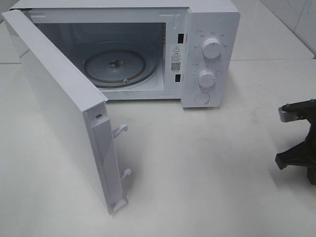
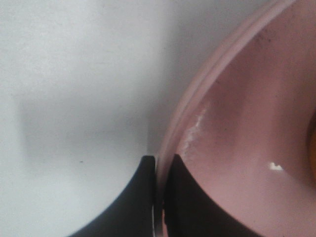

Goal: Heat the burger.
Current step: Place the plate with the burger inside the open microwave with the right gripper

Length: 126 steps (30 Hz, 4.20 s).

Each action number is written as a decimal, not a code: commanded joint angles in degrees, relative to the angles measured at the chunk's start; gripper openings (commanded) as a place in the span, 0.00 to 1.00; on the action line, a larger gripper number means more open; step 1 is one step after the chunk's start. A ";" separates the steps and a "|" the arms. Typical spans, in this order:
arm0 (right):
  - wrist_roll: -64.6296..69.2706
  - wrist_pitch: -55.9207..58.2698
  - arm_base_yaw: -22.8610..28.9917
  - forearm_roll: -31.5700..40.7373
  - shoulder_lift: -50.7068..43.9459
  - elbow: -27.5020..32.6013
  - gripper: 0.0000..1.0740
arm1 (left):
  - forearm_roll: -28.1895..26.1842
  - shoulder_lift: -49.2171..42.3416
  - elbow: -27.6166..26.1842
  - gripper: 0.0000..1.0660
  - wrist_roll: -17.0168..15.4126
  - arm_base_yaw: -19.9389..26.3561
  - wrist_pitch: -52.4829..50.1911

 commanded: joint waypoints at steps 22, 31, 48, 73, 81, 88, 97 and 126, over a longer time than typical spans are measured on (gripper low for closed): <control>15.47 17.76 16.16 -17.36 -8.71 0.23 0.00 | -0.23 -0.80 0.17 0.94 -0.11 -0.34 -0.46; 15.41 23.03 22.69 -18.51 -13.18 0.23 0.00 | -0.23 -0.80 0.17 0.94 -0.11 -0.34 -0.46; 11.34 30.77 39.88 -18.39 -24.58 3.67 0.00 | -0.23 -0.80 0.17 0.94 -0.11 -0.34 -0.46; 8.25 35.81 67.95 -18.45 -29.34 4.35 0.00 | -0.23 -0.80 0.17 0.94 -0.11 -0.34 -0.46; -0.17 33.12 71.05 -18.85 -29.34 4.35 0.00 | -0.23 -0.80 0.17 0.94 -0.11 -0.34 -0.46; -7.56 29.97 71.05 -18.85 -29.34 4.35 0.00 | -0.23 -0.80 0.17 0.94 -0.11 -0.34 -0.46; -15.30 26.59 71.05 -18.85 -29.34 4.30 0.00 | -0.23 -0.80 0.17 0.94 -0.11 -0.34 -0.46; -35.92 8.25 61.42 -22.63 -29.34 4.30 0.00 | -0.23 -0.80 0.17 0.94 -0.11 -0.34 -0.46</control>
